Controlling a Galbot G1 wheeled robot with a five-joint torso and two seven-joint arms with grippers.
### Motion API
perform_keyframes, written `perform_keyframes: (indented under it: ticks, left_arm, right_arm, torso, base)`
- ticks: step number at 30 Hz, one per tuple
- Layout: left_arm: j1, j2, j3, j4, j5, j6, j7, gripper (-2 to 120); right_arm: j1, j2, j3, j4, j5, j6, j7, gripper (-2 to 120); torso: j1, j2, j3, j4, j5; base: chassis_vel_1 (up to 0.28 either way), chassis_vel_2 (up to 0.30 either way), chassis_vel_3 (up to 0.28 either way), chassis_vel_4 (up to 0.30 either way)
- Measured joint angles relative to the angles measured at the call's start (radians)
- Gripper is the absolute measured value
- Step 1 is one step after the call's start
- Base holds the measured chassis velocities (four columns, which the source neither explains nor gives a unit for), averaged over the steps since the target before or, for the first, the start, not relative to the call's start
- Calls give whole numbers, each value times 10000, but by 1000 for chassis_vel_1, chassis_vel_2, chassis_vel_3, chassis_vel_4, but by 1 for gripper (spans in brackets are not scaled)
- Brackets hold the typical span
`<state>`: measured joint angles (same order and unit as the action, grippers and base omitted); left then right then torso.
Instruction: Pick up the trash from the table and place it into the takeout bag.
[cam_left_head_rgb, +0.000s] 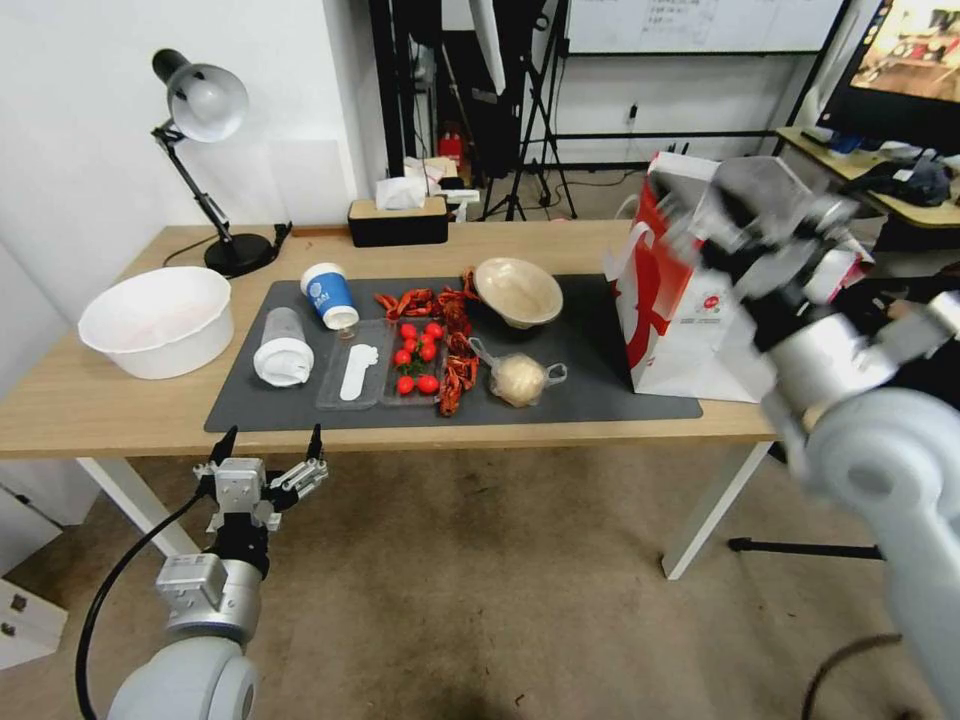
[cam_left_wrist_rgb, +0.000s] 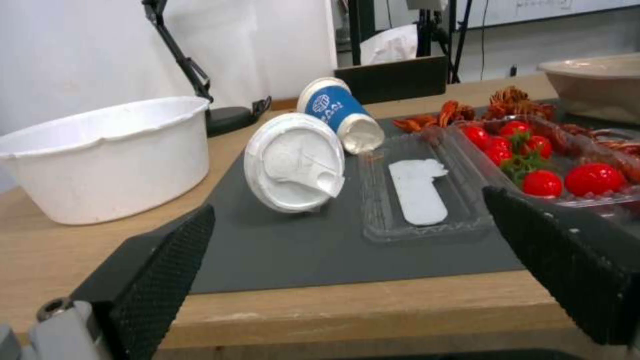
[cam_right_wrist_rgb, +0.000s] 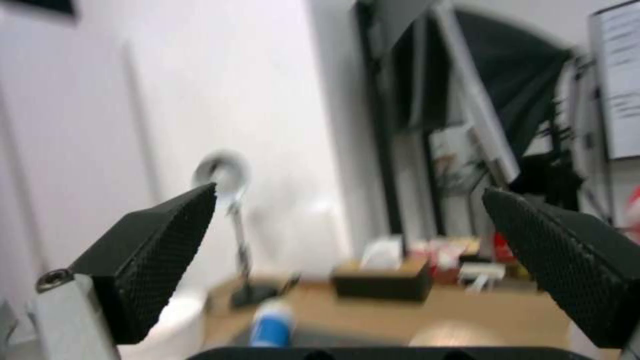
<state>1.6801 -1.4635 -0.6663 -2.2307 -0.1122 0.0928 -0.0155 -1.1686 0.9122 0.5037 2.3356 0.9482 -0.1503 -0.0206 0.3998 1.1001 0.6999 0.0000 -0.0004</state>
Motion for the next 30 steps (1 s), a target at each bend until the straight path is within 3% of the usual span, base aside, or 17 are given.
perform_keyframes:
  ticks: [3, 5, 11, 20, 30]
  left_arm:
    - [-23, 63, -17, 81, -37, -8, -4, 100]
    - [-31, 80, -19, 108, -50, -19, -5, 100]
    - [-92, 149, -22, 248, -146, -72, -12, 100]
    - [-196, 198, 2, 341, -222, -80, -15, 100]
    - [-209, 258, -20, 352, -272, -81, -18, 100]
  right_arm:
    - [-1801, 263, -108, 475, -2460, 490, -571, 100]
    - [-2291, 394, -128, 534, -3182, 679, -510, 100]
    - [-4443, 1354, -282, 366, -6049, 1771, 798, 100]
    - [-5367, 2153, -1009, -846, -7549, 2975, 2352, 100]
    - [-5554, 2511, -1782, -2039, -7798, 3683, 2656, 96]
  torso:
    - [0, 0, -1, -1, 2]
    - [0, 1, 0, -1, 3]
    - [0, 1, -1, -2, 3]
    - [2, 0, 0, 1, 2]
    - [2, -1, 0, 0, 4]
  base:
    - [0, 0, 0, 0]
    - [0, 0, 0, 0]
    - [0, 0, 0, 0]
    - [0, 0, 0, 0]
    - [0, 0, 0, 0]
